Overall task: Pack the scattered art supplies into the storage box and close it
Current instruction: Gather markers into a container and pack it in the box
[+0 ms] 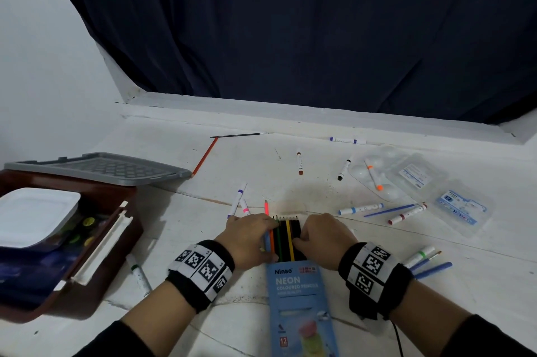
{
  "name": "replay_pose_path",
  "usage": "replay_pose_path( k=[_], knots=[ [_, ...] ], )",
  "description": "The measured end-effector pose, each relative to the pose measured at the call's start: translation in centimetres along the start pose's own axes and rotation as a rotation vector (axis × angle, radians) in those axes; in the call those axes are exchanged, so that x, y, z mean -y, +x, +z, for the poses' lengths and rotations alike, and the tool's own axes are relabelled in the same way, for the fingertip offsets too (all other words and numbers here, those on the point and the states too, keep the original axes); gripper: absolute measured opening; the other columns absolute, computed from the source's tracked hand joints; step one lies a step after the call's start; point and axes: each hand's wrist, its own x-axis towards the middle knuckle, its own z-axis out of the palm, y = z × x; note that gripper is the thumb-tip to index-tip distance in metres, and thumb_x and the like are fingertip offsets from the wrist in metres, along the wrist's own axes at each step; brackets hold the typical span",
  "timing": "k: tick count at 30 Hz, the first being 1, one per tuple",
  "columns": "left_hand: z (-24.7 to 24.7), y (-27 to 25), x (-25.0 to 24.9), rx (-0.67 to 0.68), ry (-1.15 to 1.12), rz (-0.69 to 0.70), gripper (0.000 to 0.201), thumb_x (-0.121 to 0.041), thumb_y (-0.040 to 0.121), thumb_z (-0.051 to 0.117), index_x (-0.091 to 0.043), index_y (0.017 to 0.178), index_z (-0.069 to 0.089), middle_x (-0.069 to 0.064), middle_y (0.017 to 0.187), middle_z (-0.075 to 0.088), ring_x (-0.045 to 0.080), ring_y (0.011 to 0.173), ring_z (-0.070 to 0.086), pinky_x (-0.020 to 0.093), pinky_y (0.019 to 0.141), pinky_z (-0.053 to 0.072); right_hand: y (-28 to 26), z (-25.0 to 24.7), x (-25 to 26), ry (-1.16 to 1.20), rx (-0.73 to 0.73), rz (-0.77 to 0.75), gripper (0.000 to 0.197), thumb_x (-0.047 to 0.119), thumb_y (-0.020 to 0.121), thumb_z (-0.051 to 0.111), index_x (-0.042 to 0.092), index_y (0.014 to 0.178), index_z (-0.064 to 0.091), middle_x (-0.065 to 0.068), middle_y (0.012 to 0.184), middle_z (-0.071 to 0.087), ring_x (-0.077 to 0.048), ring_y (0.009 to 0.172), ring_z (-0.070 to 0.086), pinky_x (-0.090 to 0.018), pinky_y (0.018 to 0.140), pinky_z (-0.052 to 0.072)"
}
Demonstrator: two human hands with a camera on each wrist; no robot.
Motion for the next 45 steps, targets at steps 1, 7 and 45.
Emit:
replay_pose_path(
  k=[1, 7, 45],
  knots=[
    [-0.1, 0.0, 0.0, -0.004, -0.01, -0.004, 0.056, -0.047, 0.088, 0.067, -0.026, 0.137, 0.051, -0.007, 0.131, 0.056, 0.015, 0.117, 0.052, 0.044, 0.104, 0.035, 0.2, -0.1, -0.1, 0.005, -0.001, -0.007, 0.046, 0.029, 0.088, 0.058, 0.016, 0.046, 0.043, 0.002, 0.049, 0.047, -0.015, 0.047, 0.048, -0.026, 0.048, 0.041],
    [-0.8, 0.4, 1.0, -0.22, -0.339, 0.021, 0.026, -0.034, 0.09, 0.064, -0.028, 0.115, 0.069, -0.014, 0.092, 0.068, 0.007, 0.087, 0.065, 0.036, 0.086, 0.054, 1.8, -0.3, -0.8, -0.006, -0.021, -0.084, 0.041, 0.035, 0.088, 0.062, 0.012, 0.054, 0.06, -0.003, 0.088, 0.053, -0.017, 0.069, 0.059, -0.033, 0.063, 0.051],
    [-7.6, 11.9, 11.9, -0.155, 0.051, -0.507, 0.026, -0.012, 0.09, 0.06, -0.008, 0.116, 0.065, 0.012, 0.12, 0.065, 0.029, 0.11, 0.063, 0.035, 0.093, 0.054, 6.0, -0.8, -4.9, 0.353, -0.144, -0.091, 0.009, 0.021, 0.091, 0.065, 0.017, 0.086, 0.071, 0.008, 0.079, 0.066, -0.006, 0.074, 0.062, -0.015, 0.069, 0.045]
  ],
)
